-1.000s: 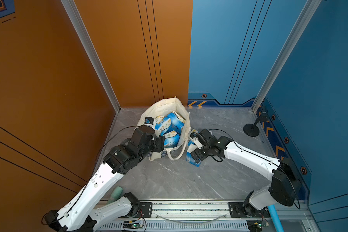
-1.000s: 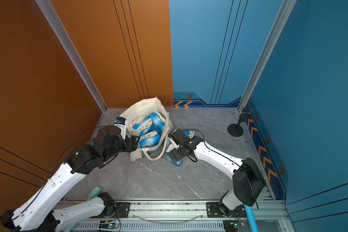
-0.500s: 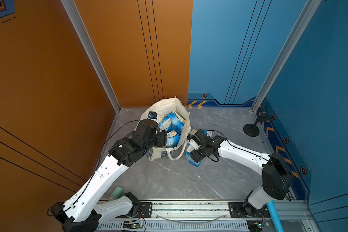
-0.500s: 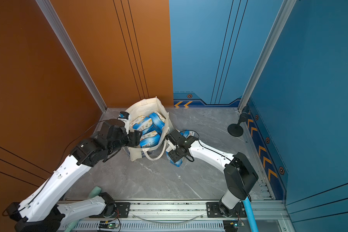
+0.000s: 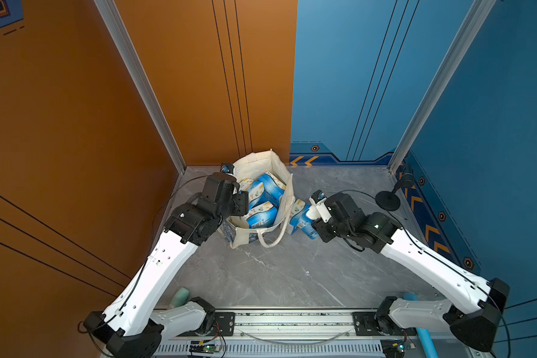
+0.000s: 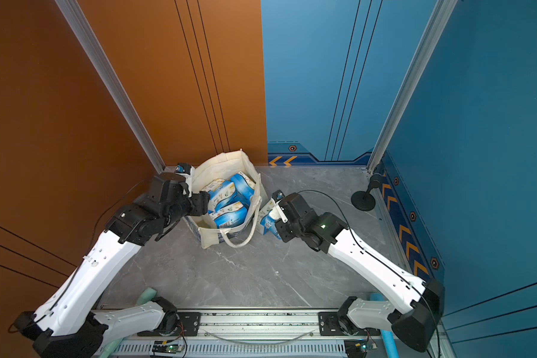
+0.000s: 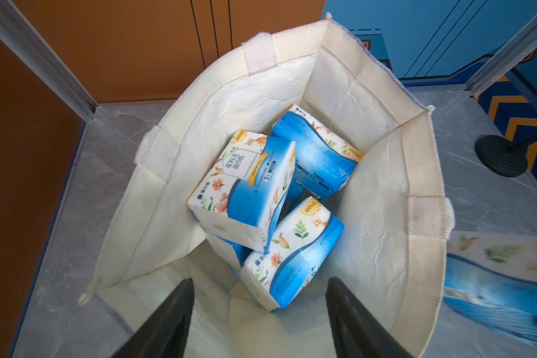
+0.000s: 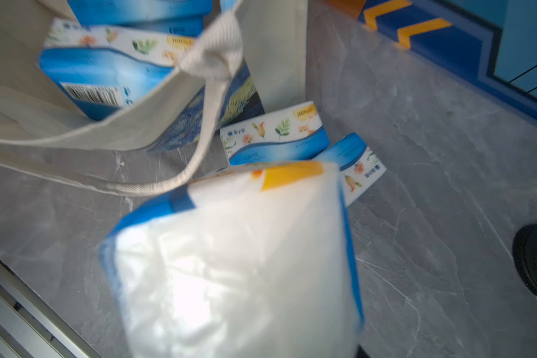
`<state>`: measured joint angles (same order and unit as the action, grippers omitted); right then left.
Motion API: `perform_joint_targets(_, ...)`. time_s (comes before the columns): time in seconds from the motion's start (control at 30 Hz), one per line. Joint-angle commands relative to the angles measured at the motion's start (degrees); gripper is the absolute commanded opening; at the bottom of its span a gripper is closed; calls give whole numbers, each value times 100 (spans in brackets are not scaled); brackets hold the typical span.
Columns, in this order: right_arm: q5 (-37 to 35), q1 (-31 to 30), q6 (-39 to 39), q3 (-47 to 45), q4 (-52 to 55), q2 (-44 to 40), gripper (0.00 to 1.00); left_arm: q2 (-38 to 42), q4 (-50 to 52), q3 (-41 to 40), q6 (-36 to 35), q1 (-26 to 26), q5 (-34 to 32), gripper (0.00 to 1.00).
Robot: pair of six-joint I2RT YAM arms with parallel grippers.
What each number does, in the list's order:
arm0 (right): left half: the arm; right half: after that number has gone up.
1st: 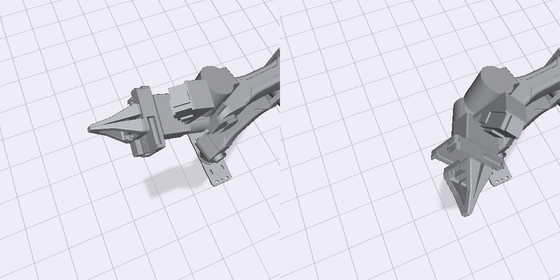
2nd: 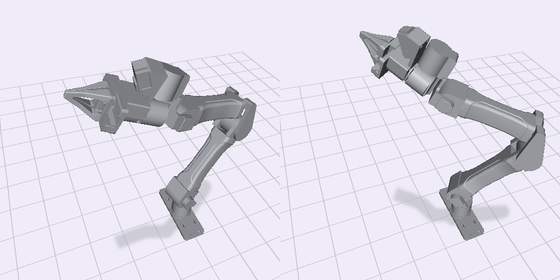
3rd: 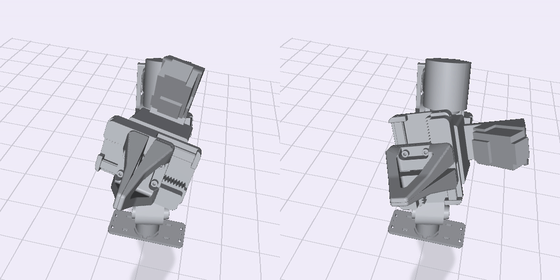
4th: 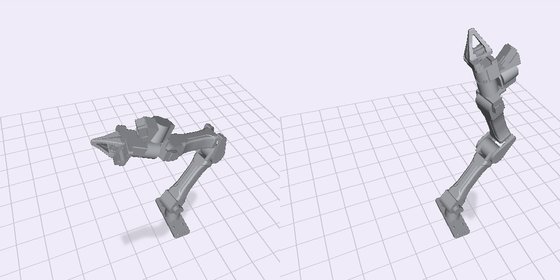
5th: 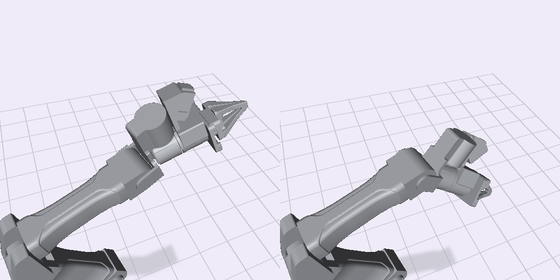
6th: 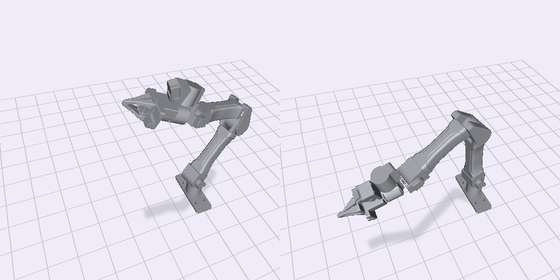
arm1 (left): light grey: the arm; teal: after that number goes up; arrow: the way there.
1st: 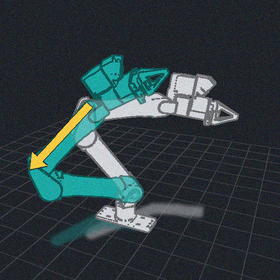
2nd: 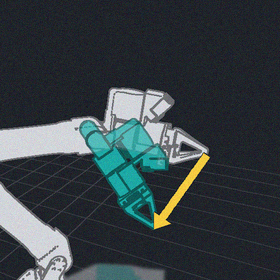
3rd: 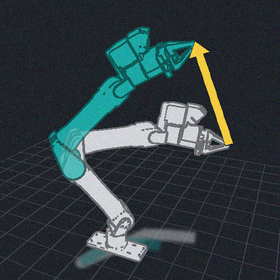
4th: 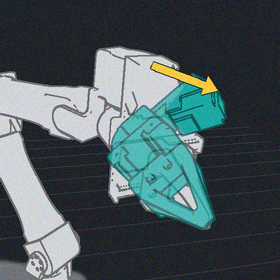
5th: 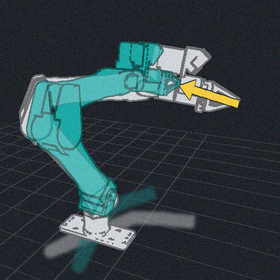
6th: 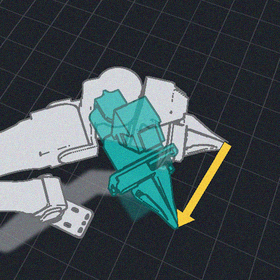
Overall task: Put tissues into the canvas bag
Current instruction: Pick up the pack of facial tissues from the center of the board, then place the pack of facial tissues in the canvas bag.
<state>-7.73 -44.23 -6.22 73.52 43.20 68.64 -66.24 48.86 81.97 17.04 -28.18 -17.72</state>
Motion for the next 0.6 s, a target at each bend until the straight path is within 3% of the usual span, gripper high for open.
perform_joint_targets(0.0, -326, -13, -39, 652, -107, -424, 39, -6, 367, 136, -104, 146, -302, 66)
perform_joint_targets(0.2, 381, -95, 137, 1363, -971, -440, 39, 111, 444, 230, -138, 385, -331, 64)
perform_joint_targets(0.37, 1544, -98, 130, 2275, -1030, 614, 39, 0, 520, 400, -214, 564, -225, 64)
perform_joint_targets(0.57, 2176, -95, 213, 3525, -179, 2126, 39, -177, 559, 555, -287, 700, 37, 63)
